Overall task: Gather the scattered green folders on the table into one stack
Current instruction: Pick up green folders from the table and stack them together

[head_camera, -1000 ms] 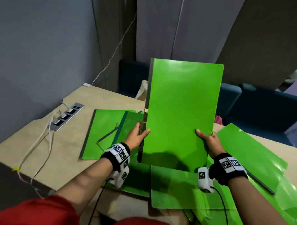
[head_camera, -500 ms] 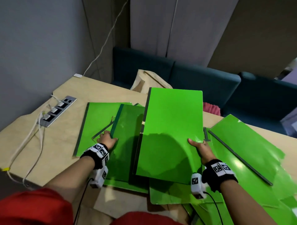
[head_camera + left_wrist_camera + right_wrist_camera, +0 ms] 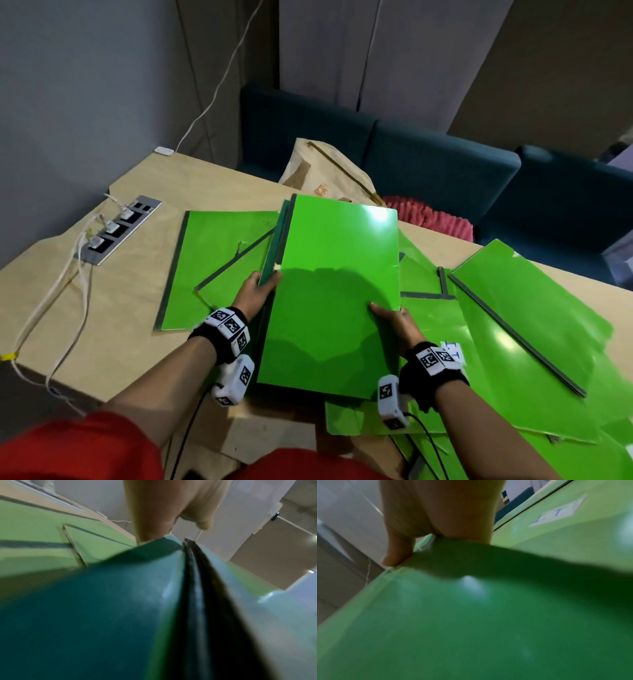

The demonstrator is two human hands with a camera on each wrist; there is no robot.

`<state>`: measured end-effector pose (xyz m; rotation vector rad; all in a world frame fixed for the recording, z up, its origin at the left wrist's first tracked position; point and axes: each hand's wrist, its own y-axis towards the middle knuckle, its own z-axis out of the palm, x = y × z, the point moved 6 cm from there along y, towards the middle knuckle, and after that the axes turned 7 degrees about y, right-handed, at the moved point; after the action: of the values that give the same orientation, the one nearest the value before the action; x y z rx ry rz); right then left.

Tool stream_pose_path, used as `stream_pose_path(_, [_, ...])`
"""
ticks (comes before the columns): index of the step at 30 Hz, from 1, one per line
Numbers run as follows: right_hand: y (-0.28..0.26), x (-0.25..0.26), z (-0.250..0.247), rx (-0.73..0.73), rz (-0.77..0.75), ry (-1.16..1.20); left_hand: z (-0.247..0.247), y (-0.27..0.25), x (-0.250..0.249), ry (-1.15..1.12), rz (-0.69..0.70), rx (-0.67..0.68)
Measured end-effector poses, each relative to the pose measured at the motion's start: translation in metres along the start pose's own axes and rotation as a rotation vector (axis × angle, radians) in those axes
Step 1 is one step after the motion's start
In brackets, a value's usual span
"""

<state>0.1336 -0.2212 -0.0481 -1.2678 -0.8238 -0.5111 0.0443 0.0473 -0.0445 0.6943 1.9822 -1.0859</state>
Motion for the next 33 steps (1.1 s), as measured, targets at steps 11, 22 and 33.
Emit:
stream_pose_path(11, [-0.023, 0.055, 0.052, 0.072, -0.206, -0.074, -0.066, -0.027, -0.056, -0.001, 0.293, -0.238])
stream_pose_path(22, [-0.047, 0.137, 0.07, 0.033, -0.646, -0.294, -0.107, -0.096, -0.136, -0.119, 0.691, -0.306])
stream_pose_path(33, [-0.084, 0.188, 0.09, 0.248, -0.789, -0.226, -0.134, -0.13, -0.176, -0.205, 0.93, -0.361])
